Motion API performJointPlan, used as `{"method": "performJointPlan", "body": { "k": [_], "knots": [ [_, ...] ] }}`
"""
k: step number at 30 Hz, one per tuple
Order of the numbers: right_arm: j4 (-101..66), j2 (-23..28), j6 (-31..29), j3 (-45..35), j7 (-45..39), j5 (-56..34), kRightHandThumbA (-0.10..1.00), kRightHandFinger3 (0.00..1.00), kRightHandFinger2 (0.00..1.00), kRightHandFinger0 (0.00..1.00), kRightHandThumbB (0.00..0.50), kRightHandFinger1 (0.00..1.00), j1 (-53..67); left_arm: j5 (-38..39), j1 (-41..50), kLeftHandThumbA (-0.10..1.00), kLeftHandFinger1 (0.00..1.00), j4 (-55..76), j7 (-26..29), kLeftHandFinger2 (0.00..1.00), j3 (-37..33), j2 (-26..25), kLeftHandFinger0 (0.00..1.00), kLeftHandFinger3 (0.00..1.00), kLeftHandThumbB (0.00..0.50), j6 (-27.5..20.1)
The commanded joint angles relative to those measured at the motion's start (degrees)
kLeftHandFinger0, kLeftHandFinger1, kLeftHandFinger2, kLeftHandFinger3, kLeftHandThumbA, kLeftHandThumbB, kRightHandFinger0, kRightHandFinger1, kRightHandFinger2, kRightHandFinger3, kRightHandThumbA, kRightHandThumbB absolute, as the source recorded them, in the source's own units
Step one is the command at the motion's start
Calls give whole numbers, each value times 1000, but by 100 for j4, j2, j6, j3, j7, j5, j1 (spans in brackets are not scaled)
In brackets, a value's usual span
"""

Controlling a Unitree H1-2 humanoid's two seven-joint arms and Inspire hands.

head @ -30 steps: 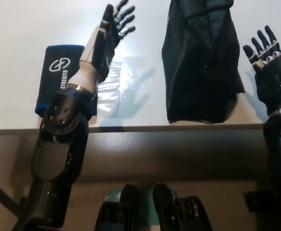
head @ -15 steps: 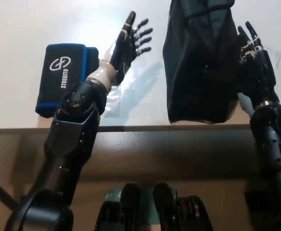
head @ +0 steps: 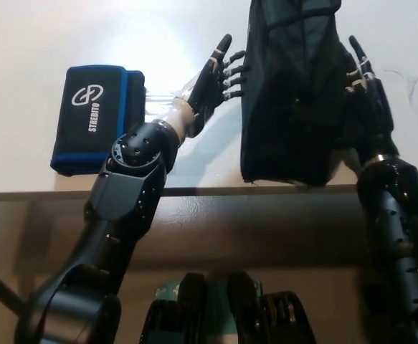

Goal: Use both hands to pick up the lunch bag on the right hand side and smoothly move it near the note book on the left hand side

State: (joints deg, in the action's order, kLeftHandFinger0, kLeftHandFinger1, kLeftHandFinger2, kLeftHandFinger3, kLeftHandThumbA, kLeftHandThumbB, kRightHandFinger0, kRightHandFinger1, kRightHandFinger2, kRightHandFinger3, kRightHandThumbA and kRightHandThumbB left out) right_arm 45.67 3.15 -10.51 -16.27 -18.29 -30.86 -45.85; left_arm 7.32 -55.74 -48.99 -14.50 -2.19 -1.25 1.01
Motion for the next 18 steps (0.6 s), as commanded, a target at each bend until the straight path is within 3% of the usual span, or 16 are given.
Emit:
{"method": "performJointPlan", "body": {
  "k": [1, 7, 9, 10, 12, 13, 18],
  "knots": [
    [58, -220, -81, 117, -255, -13, 1000, 1000, 1000, 1000, 341, 1000, -535, 10, -316, 1000, 1000, 38, -149, 1000, 5, 85, 1000, 1000, 457, -357],
    [516, -465, -249, 210, -389, 100, 1000, 1000, 1000, 1000, 361, 1000, -747, -122, -212, 1000, 1000, 144, -6, 1000, -4, 39, 1000, 1000, 462, -334],
    [667, -556, -335, 240, -392, 149, 1000, 1000, 1000, 1000, 363, 1000, -816, -154, -144, 1000, 1000, 209, 69, 1000, 10, 11, 1000, 1000, 496, -291],
    [794, -606, -385, 273, -404, 192, 1000, 1000, 1000, 1000, 362, 1000, -882, -141, -62, 1000, 1000, 282, 45, 1000, 28, -28, 1000, 1000, 468, -400],
    [878, -627, -419, 293, -404, 217, 1000, 1000, 1000, 1000, 362, 1000, -927, -125, -19, 1000, 1000, 303, 25, 1000, 40, -45, 1000, 1000, 462, -514],
    [974, -681, -449, 302, -439, 209, 1000, 1000, 1000, 1000, 351, 1000, -980, -130, 86, 1000, 1000, 419, 19, 1000, 44, -96, 1000, 1000, 421, -582],
    [1267, -824, -543, 349, -395, 264, 1000, 1000, 1000, 1000, 354, 1000, -1143, -182, 393, 1000, 1000, 783, 119, 1000, 98, -263, 1000, 1000, 409, -573]
  ]
}}
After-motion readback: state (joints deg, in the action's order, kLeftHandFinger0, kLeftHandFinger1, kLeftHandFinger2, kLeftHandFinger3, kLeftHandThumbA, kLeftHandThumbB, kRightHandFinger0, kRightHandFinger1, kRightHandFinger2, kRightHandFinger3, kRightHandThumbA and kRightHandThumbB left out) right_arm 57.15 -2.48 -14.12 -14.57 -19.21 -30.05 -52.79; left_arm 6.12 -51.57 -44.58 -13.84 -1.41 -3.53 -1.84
